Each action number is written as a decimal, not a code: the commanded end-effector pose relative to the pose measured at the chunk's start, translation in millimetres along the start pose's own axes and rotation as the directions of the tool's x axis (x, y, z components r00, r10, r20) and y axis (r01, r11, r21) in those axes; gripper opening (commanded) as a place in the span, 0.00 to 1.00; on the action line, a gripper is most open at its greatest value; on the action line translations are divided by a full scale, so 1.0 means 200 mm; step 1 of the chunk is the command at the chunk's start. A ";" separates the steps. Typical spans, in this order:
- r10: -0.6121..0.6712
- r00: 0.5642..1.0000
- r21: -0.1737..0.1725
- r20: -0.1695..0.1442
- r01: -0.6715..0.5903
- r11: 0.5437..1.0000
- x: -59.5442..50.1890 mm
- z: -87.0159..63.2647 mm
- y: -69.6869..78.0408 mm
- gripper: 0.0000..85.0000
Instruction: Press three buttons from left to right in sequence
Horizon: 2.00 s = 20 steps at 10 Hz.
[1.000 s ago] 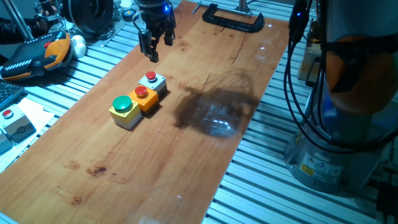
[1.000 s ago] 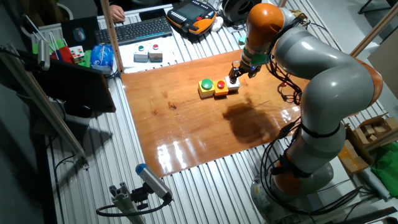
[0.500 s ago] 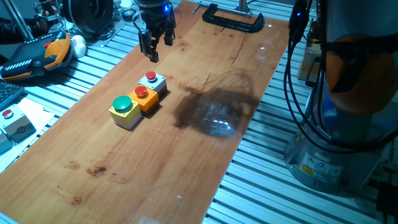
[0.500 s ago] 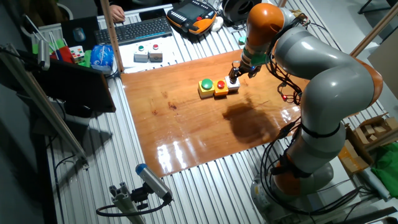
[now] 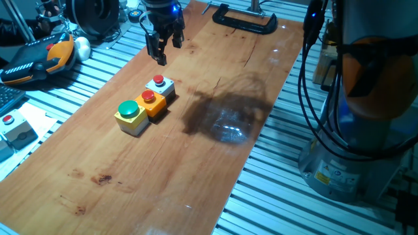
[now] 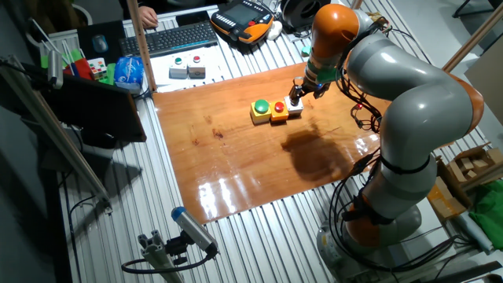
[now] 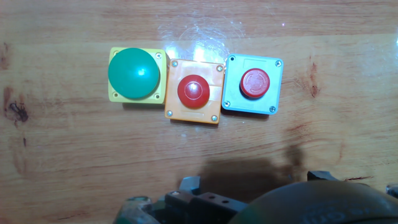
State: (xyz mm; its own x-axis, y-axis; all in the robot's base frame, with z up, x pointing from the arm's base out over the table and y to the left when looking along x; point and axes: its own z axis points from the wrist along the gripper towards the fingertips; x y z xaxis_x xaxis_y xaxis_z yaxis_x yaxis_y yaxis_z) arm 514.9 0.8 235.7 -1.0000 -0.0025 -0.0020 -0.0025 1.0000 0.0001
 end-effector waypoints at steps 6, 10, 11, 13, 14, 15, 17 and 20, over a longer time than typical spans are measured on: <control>-0.261 0.946 0.058 -0.194 0.277 0.959 0.00 0.00 0.00 0.01; -0.266 0.945 0.057 -0.190 0.282 0.958 0.00 0.00 0.00 0.01; -0.266 0.945 0.057 -0.190 0.282 0.958 0.00 0.00 0.00 0.01; -0.260 0.947 0.062 -0.189 0.276 0.959 0.00 0.00 0.00 0.01; -0.260 0.947 0.063 -0.189 0.276 0.959 0.00 0.00 0.00 0.01; -0.260 0.947 0.063 -0.189 0.276 0.959 0.00 0.00 0.00 0.01; -0.260 0.947 0.063 -0.189 0.276 0.959 0.00 0.00 0.00 0.01; -0.261 0.947 0.059 -0.188 0.276 0.959 0.00 0.00 0.00 0.01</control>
State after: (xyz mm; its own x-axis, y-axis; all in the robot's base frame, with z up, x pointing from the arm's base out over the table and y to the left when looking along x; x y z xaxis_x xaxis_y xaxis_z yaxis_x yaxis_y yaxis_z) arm 514.8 0.9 235.6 -0.9486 -0.2582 0.1831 -0.2729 0.9602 -0.0594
